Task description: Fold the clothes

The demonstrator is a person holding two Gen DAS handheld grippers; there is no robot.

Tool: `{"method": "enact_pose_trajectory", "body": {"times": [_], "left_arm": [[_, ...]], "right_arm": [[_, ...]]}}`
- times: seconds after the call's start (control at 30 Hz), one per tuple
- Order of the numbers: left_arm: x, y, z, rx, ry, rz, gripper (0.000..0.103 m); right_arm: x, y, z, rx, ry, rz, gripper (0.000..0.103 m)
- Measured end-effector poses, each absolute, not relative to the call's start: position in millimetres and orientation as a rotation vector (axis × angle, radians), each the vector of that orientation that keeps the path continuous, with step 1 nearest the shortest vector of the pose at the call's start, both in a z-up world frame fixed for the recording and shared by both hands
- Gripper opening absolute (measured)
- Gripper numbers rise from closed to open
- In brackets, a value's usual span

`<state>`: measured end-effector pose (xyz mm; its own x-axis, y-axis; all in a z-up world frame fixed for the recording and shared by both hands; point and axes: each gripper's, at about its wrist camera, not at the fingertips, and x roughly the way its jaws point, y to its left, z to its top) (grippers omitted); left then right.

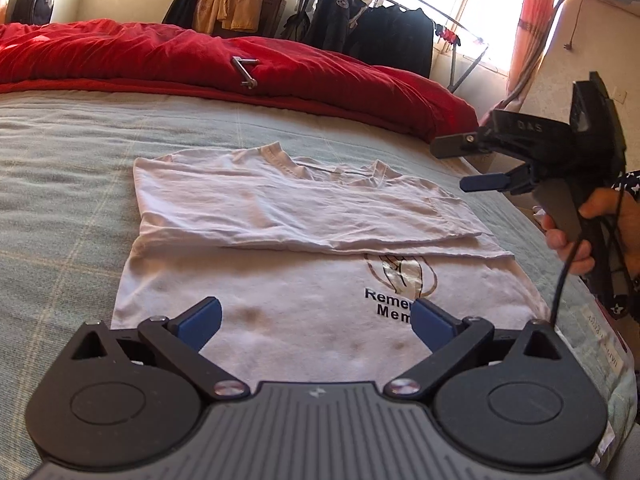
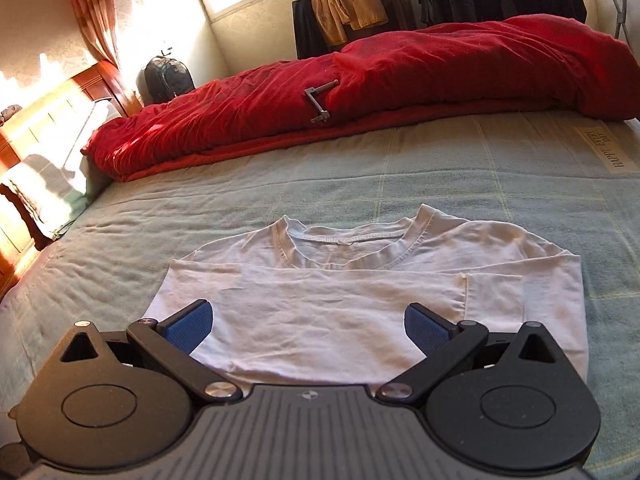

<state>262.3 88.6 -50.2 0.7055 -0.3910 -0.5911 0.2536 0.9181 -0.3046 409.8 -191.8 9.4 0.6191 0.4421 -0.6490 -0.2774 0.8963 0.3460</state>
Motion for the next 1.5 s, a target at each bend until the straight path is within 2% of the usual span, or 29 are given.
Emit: {"method": "enact_pose_trajectory", "body": {"times": [0.27,0.4,0.67,0.83,0.93,1.2,1.33,1.5], "left_arm": [[273,90,-64,-0.193,0.729,-0.313,0.100],[276,88,-70,-0.176,0.742,-0.309,0.100],[272,87,-67,-0.171,0.738,-0.327,0.100],[269,86,-63,-0.172,0.731,-0.384,0.100],[269,88,-62,-0.172,0.729,-0.405,0.100],[275,101,-63,-0.185,0.744,-0.376,0.100],[278,105,-66,-0.187,0.756,-0.347,0.100],[279,105,-68,-0.189,0.756,-0.342,0.100]], "right_arm": [[470,-193,-50,0.233,0.919,0.334,0.103],[484,-200,-58,0.218,0.865,0.310,0.103],[474,-166,-37,0.133,0.814,0.371,0.103],[451,-92,-26,-0.186,0.785,0.544,0.103],[451,-61,-33,-0.263,0.779,0.598,0.103],[480,-40,-66,-0.282,0.840,0.578,0.103],[483,-59,-61,-0.220,0.762,0.437,0.103],[461,-99,-46,-0.191,0.756,0.466,0.103]]}}
